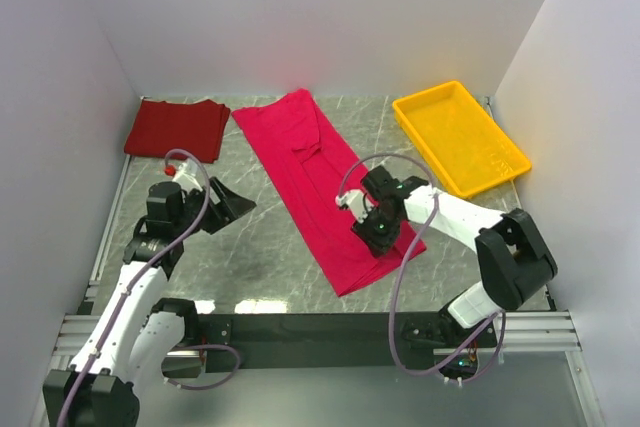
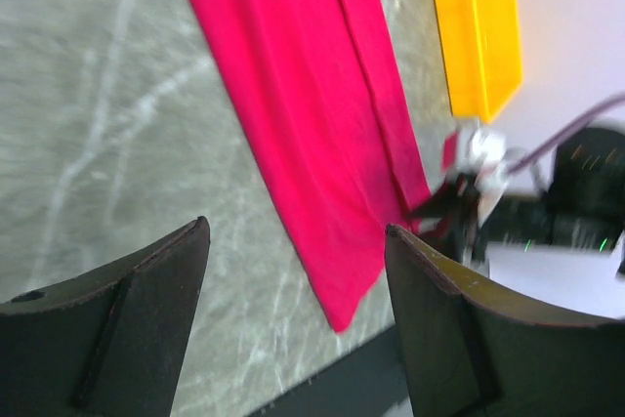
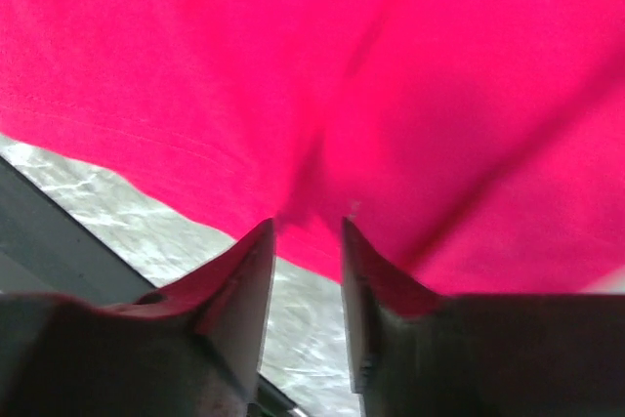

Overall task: Fold and stack the t-shirts
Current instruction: Fold the tshirt

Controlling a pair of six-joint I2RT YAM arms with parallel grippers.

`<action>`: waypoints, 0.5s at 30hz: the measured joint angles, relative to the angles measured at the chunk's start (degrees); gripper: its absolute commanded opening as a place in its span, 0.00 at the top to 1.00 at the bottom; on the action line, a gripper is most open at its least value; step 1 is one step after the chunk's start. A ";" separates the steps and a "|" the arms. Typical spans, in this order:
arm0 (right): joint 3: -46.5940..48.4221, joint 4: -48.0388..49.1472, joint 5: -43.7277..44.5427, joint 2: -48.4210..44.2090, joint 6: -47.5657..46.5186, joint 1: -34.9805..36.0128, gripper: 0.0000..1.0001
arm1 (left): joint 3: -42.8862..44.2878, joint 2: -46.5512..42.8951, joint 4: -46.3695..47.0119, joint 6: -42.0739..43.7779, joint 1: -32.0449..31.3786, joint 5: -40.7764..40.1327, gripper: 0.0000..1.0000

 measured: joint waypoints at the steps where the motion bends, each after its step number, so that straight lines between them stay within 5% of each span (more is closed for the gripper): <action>1: 0.44 -0.22 0.20 -0.59 -0.31 -0.83 0.56 | -0.26 0.37 0.61 -0.22 -0.92 0.63 0.23; 8: 1.88 1.57 -2.62 -8.85 -9.97 -11.28 0.53 | -3.89 4.15 5.92 -5.90 -15.63 -0.02 0.24; 15: -12.41 -0.33 -18.23 -27.39 -44.92 -22.47 0.49 | -4.13 16.22 11.17 -13.77 -39.04 -8.00 0.28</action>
